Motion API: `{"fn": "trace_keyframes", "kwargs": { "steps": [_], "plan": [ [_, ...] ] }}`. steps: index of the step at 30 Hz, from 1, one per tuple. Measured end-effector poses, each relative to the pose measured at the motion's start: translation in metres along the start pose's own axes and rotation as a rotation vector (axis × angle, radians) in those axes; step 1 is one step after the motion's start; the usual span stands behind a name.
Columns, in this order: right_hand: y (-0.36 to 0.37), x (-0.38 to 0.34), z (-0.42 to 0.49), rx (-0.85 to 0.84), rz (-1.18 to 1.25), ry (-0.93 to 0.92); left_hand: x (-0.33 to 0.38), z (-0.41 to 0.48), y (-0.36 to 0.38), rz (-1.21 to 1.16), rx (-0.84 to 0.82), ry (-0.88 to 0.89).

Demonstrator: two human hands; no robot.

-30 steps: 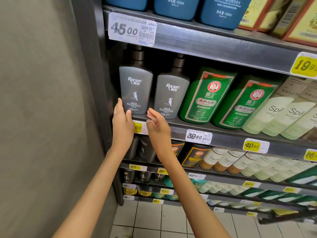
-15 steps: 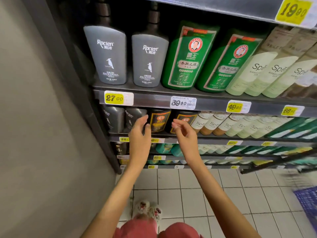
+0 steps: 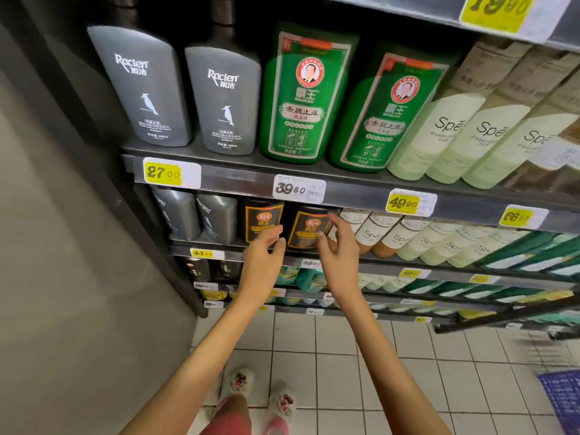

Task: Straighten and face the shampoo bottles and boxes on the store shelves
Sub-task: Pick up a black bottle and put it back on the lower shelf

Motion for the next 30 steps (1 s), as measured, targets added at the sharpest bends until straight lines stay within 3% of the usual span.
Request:
{"fn": "trace_keyframes", "kwargs": {
  "steps": [12,18,30],
  "plan": [
    [0.011,0.004,0.042,-0.082,-0.220,-0.162,-0.026,-0.008,0.017,-0.036,0.028,-0.069],
    [0.024,0.009,0.052,-0.214,-0.334,-0.224,-0.035,-0.006,0.014,-0.029,0.049,-0.110],
    [0.021,0.011,0.043,-0.138,-0.346,-0.274,-0.049,-0.016,0.017,0.031,0.045,-0.140]
  ]
}}
Point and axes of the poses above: each hand's wrist, its own z-axis towards the middle knuckle, its own y-axis out of the palm, x = y × z, the point moved 10 cm from there along z, towards the middle knuckle, and after that the axes turned 2 degrees about x, right-handed, at the moved point
